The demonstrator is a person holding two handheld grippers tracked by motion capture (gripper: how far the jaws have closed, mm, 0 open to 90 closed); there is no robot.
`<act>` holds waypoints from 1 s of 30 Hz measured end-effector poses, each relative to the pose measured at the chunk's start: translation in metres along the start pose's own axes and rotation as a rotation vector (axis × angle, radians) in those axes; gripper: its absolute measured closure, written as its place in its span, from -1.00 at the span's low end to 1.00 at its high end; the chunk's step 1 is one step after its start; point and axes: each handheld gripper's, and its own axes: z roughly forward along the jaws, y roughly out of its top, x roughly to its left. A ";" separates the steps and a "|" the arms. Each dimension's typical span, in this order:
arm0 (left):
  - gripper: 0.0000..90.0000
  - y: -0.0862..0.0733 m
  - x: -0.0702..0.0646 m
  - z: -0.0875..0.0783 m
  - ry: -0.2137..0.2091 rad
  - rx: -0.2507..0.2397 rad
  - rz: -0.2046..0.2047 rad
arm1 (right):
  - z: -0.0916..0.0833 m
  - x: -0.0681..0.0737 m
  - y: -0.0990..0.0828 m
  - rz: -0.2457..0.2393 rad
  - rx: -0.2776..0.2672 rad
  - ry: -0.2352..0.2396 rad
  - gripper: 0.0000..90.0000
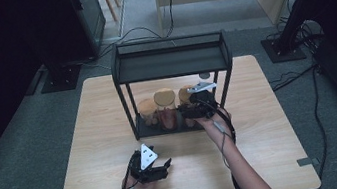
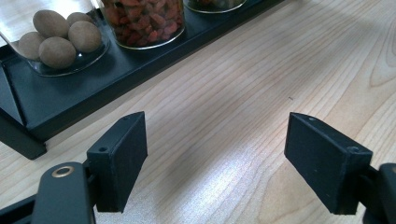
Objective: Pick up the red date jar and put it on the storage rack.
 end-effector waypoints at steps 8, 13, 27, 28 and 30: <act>-0.52 0.000 0.000 0.000 -0.001 0.000 -0.005 | -0.003 0.001 0.000 -0.006 0.007 -0.004 -0.55; -0.52 0.000 0.000 0.000 -0.001 0.000 -0.003 | -0.008 -0.002 -0.005 0.005 0.010 0.013 -0.56; -0.52 0.000 0.000 0.000 0.000 0.001 -0.002 | -0.020 -0.002 -0.018 -0.001 0.034 0.043 -0.56; -0.52 0.000 0.000 0.000 0.001 0.002 -0.002 | -0.021 -0.001 -0.019 -0.006 0.033 0.044 -0.55; -0.52 0.000 0.000 0.000 0.000 0.002 -0.003 | -0.023 0.001 -0.021 -0.019 0.035 0.047 -0.56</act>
